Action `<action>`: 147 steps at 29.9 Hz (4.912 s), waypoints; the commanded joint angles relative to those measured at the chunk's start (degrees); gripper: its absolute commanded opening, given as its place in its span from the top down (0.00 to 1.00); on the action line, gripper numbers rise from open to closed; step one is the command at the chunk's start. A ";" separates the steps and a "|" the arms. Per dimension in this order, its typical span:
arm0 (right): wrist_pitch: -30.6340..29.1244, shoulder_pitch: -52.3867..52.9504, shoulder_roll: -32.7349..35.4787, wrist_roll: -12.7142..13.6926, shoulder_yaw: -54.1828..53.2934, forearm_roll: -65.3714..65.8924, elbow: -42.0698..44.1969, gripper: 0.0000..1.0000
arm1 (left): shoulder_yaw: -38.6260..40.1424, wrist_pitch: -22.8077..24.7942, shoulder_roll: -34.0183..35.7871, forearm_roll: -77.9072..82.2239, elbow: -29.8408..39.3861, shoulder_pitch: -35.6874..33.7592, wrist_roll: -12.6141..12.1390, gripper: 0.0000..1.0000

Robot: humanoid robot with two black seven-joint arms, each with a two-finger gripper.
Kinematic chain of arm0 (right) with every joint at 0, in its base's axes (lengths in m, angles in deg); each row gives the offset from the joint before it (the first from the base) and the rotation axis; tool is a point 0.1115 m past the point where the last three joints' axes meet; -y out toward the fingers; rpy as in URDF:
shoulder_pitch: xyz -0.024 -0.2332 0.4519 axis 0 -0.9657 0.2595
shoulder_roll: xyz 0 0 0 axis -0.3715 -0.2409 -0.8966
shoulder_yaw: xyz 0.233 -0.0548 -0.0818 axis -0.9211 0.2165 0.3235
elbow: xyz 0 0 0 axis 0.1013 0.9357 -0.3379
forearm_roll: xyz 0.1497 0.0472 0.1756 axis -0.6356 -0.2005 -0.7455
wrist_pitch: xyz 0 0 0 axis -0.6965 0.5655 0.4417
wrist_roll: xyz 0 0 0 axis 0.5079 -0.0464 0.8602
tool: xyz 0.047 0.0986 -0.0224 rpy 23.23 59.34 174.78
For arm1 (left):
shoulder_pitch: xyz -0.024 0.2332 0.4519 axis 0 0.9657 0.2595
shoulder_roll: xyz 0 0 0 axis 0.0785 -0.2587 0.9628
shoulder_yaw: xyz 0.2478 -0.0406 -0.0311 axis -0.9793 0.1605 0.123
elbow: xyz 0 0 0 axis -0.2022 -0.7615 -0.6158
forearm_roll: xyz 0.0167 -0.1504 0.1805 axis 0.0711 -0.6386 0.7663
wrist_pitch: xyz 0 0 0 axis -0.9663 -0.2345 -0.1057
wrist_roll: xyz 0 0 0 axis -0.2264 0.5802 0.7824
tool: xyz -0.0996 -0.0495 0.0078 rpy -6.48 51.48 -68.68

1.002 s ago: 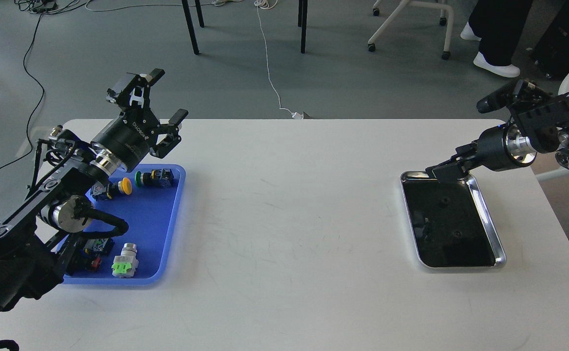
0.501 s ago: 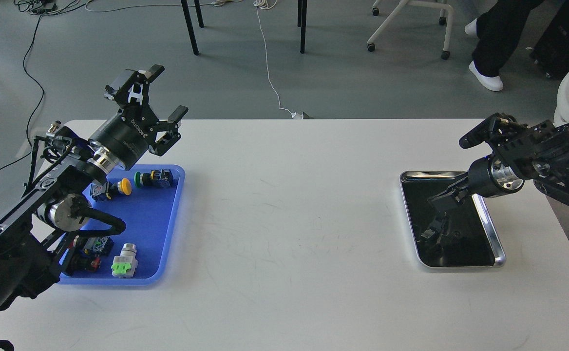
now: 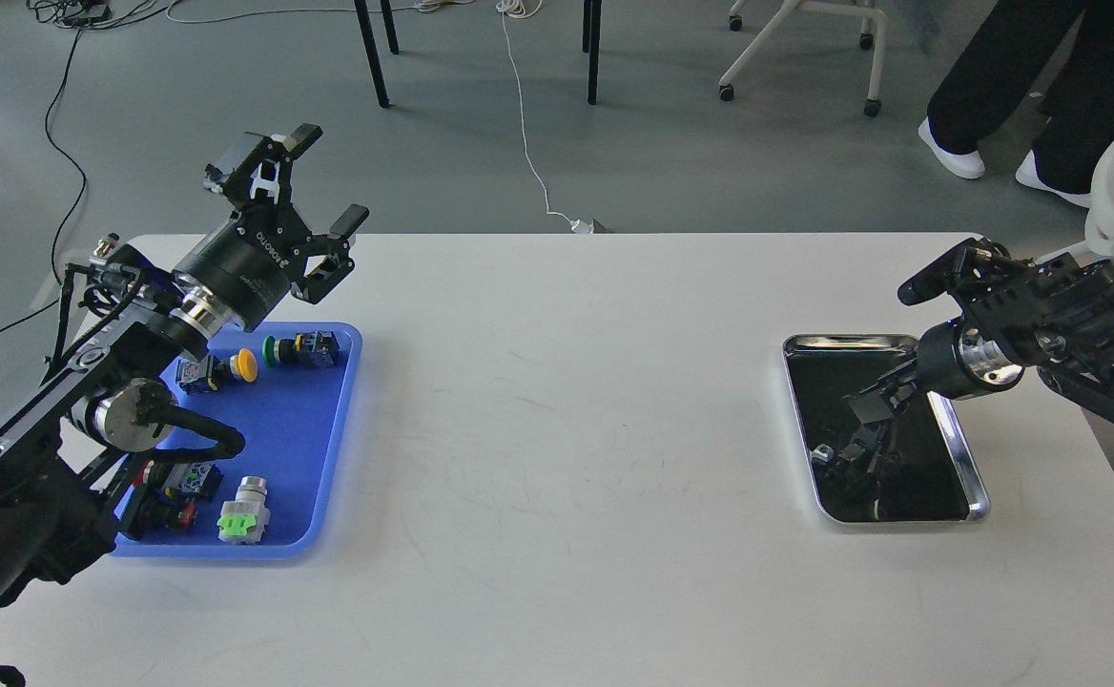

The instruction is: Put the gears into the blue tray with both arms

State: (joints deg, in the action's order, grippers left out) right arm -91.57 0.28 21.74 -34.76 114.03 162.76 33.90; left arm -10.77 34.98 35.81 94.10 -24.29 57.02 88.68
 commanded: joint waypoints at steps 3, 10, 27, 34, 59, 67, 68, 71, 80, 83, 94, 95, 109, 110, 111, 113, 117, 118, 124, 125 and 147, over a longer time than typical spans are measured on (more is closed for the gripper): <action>1.72 -1.59 -0.63 -0.01 -0.04 -0.34 1.58 0.15 | -0.07 0.00 0.19 0.00 0.54 0.00 0.00 0.01; 2.69 -2.29 -1.33 -0.01 -0.39 -0.43 2.90 0.15 | -0.07 0.00 0.28 0.00 0.63 0.09 0.00 0.02; 2.51 -3.26 -3.17 -0.01 -0.04 -1.93 4.04 0.37 | -0.07 0.08 1.16 -0.09 1.59 0.53 0.00 0.02; 2.34 -3.26 -3.00 -0.01 0.05 -1.93 3.96 0.43 | -0.07 0.08 1.16 -0.09 1.77 0.53 0.00 0.02; 1.99 1.39 -1.51 -0.01 -0.04 -2.02 -0.34 0.84 | -0.07 0.17 1.86 -0.09 1.86 0.53 0.00 0.01; 1.11 11.40 -2.03 -0.01 -0.21 -3.15 -8.60 0.84 | 0.02 0.17 1.95 -0.09 1.86 0.53 0.00 0.01; 0.67 12.55 -2.99 -0.01 -0.13 -4.20 -9.83 0.84 | 0.02 0.26 1.95 -0.09 1.86 0.44 0.00 0.02; -0.56 14.92 -7.29 -0.01 0.05 -6.58 -12.21 0.84 | 0.02 0.17 1.95 -0.09 1.94 0.44 0.00 0.01; -1.27 16.16 -23.02 -0.01 3.47 -7.81 -10.38 0.84 | -0.07 0.17 3.44 -0.09 3.44 0.53 0.00 0.02; -0.92 15.99 -26.89 -0.01 4.62 -8.78 -9.06 0.84 | -0.07 0.08 3.53 -0.09 3.44 0.53 0.00 0.02; 0.93 13.61 -28.93 -0.01 6.90 -10.71 -8.79 0.84 | -0.07 0.08 3.62 -0.09 3.44 0.53 -0.09 0.02; 1.10 13.44 -28.93 -0.01 6.90 -11.15 -8.79 0.84 | -0.07 0.08 3.62 -0.09 3.53 0.53 0.00 0.01; 1.46 10.36 -28.93 -0.01 7.17 -14.94 -9.67 0.80 | -0.07 0.08 3.62 -0.09 3.53 0.53 0.00 0.02; 1.63 10.36 -28.93 -0.01 7.26 -14.94 -9.67 0.79 | -0.07 0.08 3.62 -0.09 3.53 0.53 0.00 0.02; 1.63 10.27 -28.93 -0.01 7.26 -14.94 -9.67 0.79 | -0.07 0.08 3.62 -0.09 3.53 0.53 0.00 0.02; 1.63 10.10 -28.93 -0.01 7.52 -14.94 -9.67 0.79 | -0.07 0.08 3.62 -0.09 3.53 0.53 0.00 0.01; 1.72 9.57 -28.93 -0.01 8.57 -14.94 -9.49 0.79 | -0.07 0.08 3.62 -0.09 3.53 0.53 0.00 0.02; 1.72 9.40 -28.93 -0.01 8.57 -14.94 -9.49 0.79 | -0.07 0.08 3.62 -0.09 3.61 0.53 0.00 0.01; 2.25 9.22 -28.93 -0.01 8.66 -15.02 -9.14 0.67 | -0.07 0.00 3.62 -0.09 3.97 0.61 -0.09 0.02; 2.25 9.22 -28.93 -0.01 8.66 -15.02 -9.14 0.58 | -0.15 0.00 3.62 -0.09 3.97 0.61 0.00 0.01; 1.19 7.39 -10.49 -0.01 -10.48 -47.68 -13.62 0.04 | -0.07 0.00 4.85 0.18 3.97 0.35 0.09 0.02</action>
State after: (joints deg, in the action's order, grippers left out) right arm -90.15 10.21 6.08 -34.76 107.52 125.11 21.00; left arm -10.83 35.05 40.73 94.11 -20.31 57.55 88.68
